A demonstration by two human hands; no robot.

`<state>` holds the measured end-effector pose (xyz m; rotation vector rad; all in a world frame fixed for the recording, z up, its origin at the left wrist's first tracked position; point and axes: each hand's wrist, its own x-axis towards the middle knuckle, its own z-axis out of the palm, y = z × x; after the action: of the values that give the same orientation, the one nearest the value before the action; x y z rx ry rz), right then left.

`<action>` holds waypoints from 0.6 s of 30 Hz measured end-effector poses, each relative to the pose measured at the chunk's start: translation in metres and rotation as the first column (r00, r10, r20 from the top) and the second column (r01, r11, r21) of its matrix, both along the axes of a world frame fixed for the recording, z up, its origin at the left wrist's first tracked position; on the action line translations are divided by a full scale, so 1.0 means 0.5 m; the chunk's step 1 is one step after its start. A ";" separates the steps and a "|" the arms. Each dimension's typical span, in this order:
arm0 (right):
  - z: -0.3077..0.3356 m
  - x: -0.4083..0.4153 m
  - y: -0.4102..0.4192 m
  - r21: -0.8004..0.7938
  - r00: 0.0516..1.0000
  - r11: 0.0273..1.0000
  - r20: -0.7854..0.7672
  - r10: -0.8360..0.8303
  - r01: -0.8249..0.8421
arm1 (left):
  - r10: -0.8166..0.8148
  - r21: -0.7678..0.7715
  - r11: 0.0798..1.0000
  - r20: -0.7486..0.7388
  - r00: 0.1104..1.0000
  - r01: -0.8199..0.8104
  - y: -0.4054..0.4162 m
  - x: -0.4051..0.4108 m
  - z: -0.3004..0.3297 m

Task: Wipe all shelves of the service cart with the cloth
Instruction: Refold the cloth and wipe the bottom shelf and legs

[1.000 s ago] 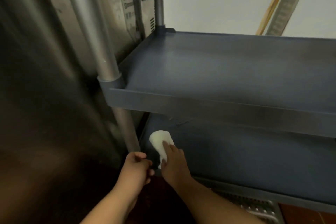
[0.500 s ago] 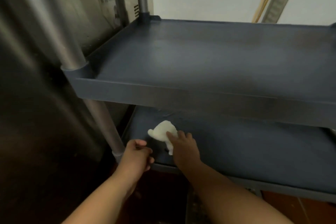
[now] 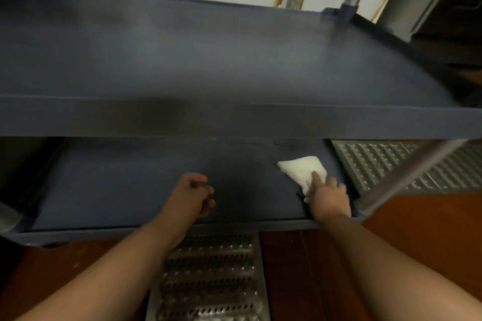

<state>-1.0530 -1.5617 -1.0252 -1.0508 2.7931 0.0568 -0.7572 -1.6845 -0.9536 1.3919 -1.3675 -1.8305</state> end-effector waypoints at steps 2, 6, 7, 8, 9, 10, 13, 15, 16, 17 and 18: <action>0.001 -0.044 0.029 0.005 0.997 0.997 0.017 -0.081 0.081 | -0.011 -0.014 1.000 0.007 1.000 0.011 0.012 -0.031 -0.007; -0.005 -0.044 0.023 -0.010 0.994 0.994 0.004 -0.113 0.113 | 0.007 -0.019 1.000 0.013 1.000 -0.007 0.023 -0.057 -0.025; -0.004 -0.040 0.019 -0.028 0.993 0.992 0.010 -0.121 0.121 | 0.008 -0.018 1.000 0.016 1.000 -0.008 0.023 -0.055 -0.027; -0.007 -0.040 0.014 -0.050 0.992 0.991 0.029 -0.126 0.127 | 0.008 -0.015 1.000 0.021 1.000 -0.007 0.020 -0.050 -0.028; -0.010 -0.041 0.009 -0.072 0.990 0.988 0.064 -0.129 0.134 | 0.008 -0.008 1.000 0.025 1.000 -0.008 0.017 -0.040 -0.025; -0.013 -0.042 0.002 -0.093 0.986 0.986 0.106 -0.127 0.137 | 0.010 -0.004 1.000 0.027 1.000 -0.010 0.010 -0.027 -0.023; -0.022 -0.014 -0.039 -0.185 0.979 0.977 0.192 -0.069 0.105 | 0.046 -0.008 0.999 0.023 0.999 -0.046 -0.020 0.034 -0.012; -0.022 0.038 -0.087 -0.257 0.971 0.962 0.235 -0.032 0.095 | 0.070 -0.018 0.997 0.021 0.997 -0.069 -0.044 0.086 -0.005; -0.023 0.071 -0.115 -0.269 0.970 0.961 0.243 -0.002 0.069 | 0.088 -0.020 0.996 0.022 0.996 -0.088 -0.059 0.116 -0.004; -0.023 0.109 -0.145 -0.274 0.970 0.961 0.241 0.031 0.037 | 0.106 -0.021 0.994 0.020 0.994 -0.105 -0.073 0.147 -0.003; -0.026 0.149 -0.175 -0.289 0.968 0.957 0.240 0.073 0.000 | 0.125 -0.021 0.992 0.018 0.992 -0.125 -0.088 0.178 -0.003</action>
<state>-0.9784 -1.6492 -1.0380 -1.0837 2.6027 -0.4590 -0.6681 -1.7284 -0.9549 1.4550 -1.2745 -1.7229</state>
